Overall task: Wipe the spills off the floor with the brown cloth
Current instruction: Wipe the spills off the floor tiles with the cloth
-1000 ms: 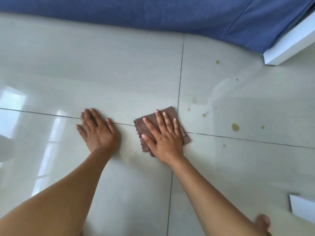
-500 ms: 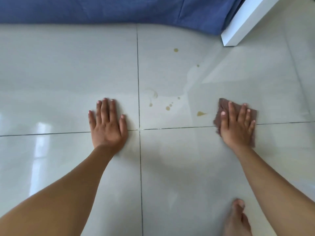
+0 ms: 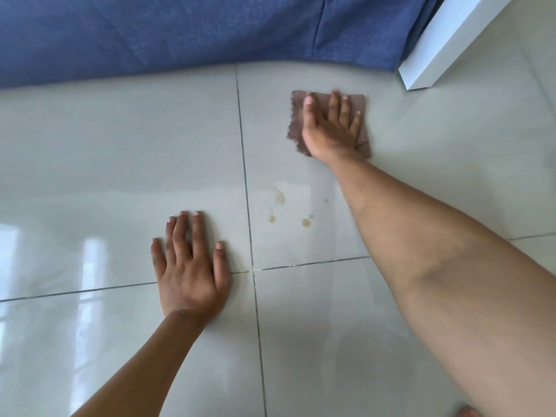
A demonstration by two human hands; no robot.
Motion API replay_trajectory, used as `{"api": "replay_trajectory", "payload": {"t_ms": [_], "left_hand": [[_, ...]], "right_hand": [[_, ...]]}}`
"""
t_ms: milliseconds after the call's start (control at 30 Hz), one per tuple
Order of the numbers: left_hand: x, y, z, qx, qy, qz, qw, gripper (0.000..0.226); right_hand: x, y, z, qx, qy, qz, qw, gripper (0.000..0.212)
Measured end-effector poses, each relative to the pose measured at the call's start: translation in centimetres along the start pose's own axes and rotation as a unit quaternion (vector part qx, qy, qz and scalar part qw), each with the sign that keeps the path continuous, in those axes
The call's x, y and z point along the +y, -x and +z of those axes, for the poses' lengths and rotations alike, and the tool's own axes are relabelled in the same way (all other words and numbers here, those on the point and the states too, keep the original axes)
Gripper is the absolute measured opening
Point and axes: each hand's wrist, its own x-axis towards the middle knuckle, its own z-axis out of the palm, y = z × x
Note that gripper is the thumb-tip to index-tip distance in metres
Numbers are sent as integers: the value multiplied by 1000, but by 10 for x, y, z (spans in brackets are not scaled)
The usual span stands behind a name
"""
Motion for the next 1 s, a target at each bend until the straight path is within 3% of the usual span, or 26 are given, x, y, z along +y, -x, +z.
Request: {"api": "replay_trajectory", "payload": {"t_ms": [167,333,433,533,667,767,867,1000], "left_hand": [[1,1,-4,-3,5,-1,1000,66],[0,1,-7,-10,20,4,1000,65],[-1,1,-7,-14,25,4,1000,64],[-1,1,-6,-15,26,4,1000,64],[-1,1,-4,-10,32,-1,999,64],[1,1,-4,-4,31,2,1000,64],[0,0,-3,-4,32,2,999,64],[-1,0,-3,-6,26,3,1000,64]], "right_hand": [[-27,86,41,-56,82,-234,967,50],[56,190,43,-70,172,-369,911,53],[124,196,16,-44,216,-305,926,56],[168,171,-13,-22,219,-136,966,57],[159,110,-28,5,152,16,988,56],[121,72,-21,21,101,80,991,57],[72,67,-1,19,97,45,994,57],[23,121,39,15,117,-132,984,57]]}}
